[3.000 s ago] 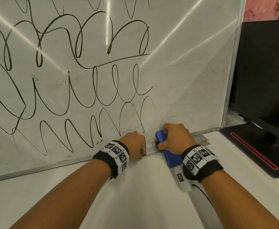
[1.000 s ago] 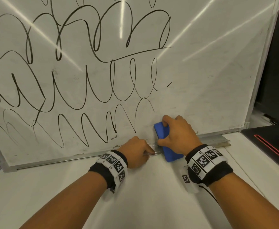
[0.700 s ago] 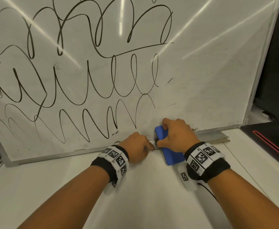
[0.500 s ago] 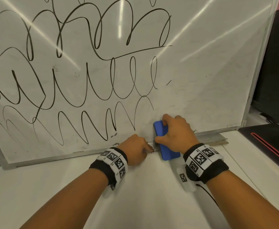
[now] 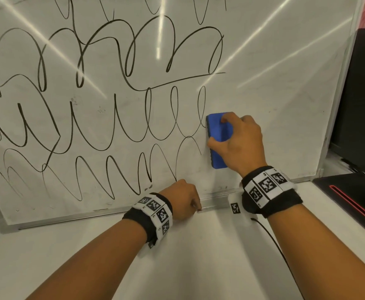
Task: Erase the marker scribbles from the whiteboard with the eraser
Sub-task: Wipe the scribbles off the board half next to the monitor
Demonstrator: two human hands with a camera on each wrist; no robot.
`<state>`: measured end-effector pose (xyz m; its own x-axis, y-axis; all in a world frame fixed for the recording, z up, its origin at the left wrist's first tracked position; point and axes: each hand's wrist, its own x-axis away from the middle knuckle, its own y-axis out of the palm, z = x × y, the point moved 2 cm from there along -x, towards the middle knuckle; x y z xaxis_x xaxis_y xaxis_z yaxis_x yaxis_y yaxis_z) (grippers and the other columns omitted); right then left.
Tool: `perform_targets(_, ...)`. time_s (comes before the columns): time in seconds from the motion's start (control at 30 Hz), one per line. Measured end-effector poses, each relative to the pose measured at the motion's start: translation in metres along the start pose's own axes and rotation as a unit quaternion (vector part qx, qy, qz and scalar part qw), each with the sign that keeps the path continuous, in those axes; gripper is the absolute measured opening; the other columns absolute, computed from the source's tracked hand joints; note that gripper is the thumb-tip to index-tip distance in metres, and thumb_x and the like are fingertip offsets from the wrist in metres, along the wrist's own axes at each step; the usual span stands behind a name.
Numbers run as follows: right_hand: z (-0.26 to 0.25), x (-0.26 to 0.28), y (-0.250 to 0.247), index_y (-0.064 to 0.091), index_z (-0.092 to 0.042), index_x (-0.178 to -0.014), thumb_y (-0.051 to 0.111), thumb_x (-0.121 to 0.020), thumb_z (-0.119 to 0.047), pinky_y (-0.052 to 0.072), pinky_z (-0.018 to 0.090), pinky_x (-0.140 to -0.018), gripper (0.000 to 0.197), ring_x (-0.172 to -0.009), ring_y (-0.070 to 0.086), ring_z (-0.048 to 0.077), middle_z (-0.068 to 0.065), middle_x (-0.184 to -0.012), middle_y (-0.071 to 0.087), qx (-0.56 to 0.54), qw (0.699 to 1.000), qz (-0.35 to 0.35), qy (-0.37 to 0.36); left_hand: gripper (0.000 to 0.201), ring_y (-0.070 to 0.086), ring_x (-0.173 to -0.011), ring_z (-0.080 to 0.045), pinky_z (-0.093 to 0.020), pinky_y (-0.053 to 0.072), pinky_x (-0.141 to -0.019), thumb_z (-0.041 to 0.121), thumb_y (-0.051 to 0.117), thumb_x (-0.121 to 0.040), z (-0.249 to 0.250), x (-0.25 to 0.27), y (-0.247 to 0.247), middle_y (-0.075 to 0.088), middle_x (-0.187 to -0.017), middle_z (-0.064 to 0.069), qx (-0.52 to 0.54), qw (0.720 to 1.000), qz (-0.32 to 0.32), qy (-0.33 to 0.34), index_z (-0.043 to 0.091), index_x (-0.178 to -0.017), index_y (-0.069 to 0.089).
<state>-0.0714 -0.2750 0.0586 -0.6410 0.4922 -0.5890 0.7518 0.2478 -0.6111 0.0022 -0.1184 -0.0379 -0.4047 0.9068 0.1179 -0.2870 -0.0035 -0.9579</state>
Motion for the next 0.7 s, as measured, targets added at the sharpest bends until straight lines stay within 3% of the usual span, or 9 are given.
perform_targets(0.1, 0.012, 0.017, 0.006, 0.057, -0.028, -0.118, 0.078, -0.074, -0.042, 0.039, 0.025, -0.068, 0.051, -0.084, 0.051, 0.019, 0.002, -0.101, 0.049, 0.013, 1.0, -0.027, 0.008, 0.03, 0.052, -0.112, -0.013, -0.019, 0.042, -0.093, 0.015, 0.053, -0.095, 0.003, -0.004, -0.005, 0.072, -0.113, 0.007, -0.014, 1.0, -0.026, 0.006, 0.023, -0.113, 0.076)
perform_targets(0.17, 0.02, 0.027, 0.009, 0.057, -0.028, -0.118, 0.078, -0.074, -0.043, 0.04, 0.026, -0.069, 0.051, -0.085, 0.051, 0.019, 0.001, -0.102, 0.049, 0.017, 0.999, -0.038, 0.016, 0.029, 0.056, -0.11, -0.013, -0.023, 0.046, -0.097, 0.014, 0.055, -0.093, 0.004, -0.007, -0.008, 0.073, -0.111, 0.007, -0.021, 0.999, -0.043, 0.007, 0.022, -0.111, 0.077)
perform_targets(0.3, 0.017, 0.007, -0.002, 0.058, -0.026, -0.12, 0.077, -0.075, -0.042, 0.041, 0.026, -0.07, 0.051, -0.086, 0.051, 0.019, 0.003, -0.104, 0.05, 0.001, 1.0, 0.015, 0.017, 0.025, 0.063, -0.106, -0.015, -0.03, 0.051, -0.098, 0.014, 0.059, -0.092, 0.005, -0.01, -0.012, 0.074, -0.109, 0.004, -0.016, 0.998, -0.067, 0.003, 0.019, -0.107, 0.078)
perform_targets(0.4, 0.004, -0.017, -0.012, 0.059, -0.025, -0.12, 0.076, -0.076, -0.041, 0.039, 0.025, -0.07, 0.05, -0.086, 0.05, 0.019, 0.003, -0.104, 0.05, -0.005, 0.999, 0.048, 0.006, 0.025, 0.066, -0.105, -0.014, -0.028, 0.051, -0.098, 0.015, 0.061, -0.091, 0.004, -0.01, -0.012, 0.073, -0.113, 0.002, 0.012, 0.999, -0.048, 0.002, 0.017, -0.111, 0.076)
perform_targets(0.57, -0.004, -0.001, 0.004, 0.058, -0.027, -0.123, 0.077, -0.076, -0.045, 0.041, 0.023, -0.07, 0.053, -0.083, 0.051, 0.017, -0.001, -0.105, 0.046, 0.027, 0.999, -0.018, -0.033, 0.03, 0.055, -0.114, -0.014, -0.03, 0.046, -0.102, 0.021, 0.059, -0.094, 0.005, -0.01, -0.017, 0.069, -0.117, 0.0, 0.014, 0.999, -0.042, 0.011, 0.019, -0.122, 0.07)
perform_targets(0.7, -0.005, -0.007, 0.004, 0.06, -0.026, -0.121, 0.079, -0.074, -0.043, 0.04, 0.022, -0.07, 0.053, -0.083, 0.052, 0.016, -0.001, -0.105, 0.046, 0.008, 0.999, -0.008, -0.033, 0.027, 0.056, -0.107, -0.012, -0.03, 0.049, -0.097, 0.023, 0.056, -0.095, 0.008, -0.005, -0.045, 0.072, -0.11, 0.003, -0.012, 0.999, 0.027, 0.036, 0.021, -0.116, 0.073)
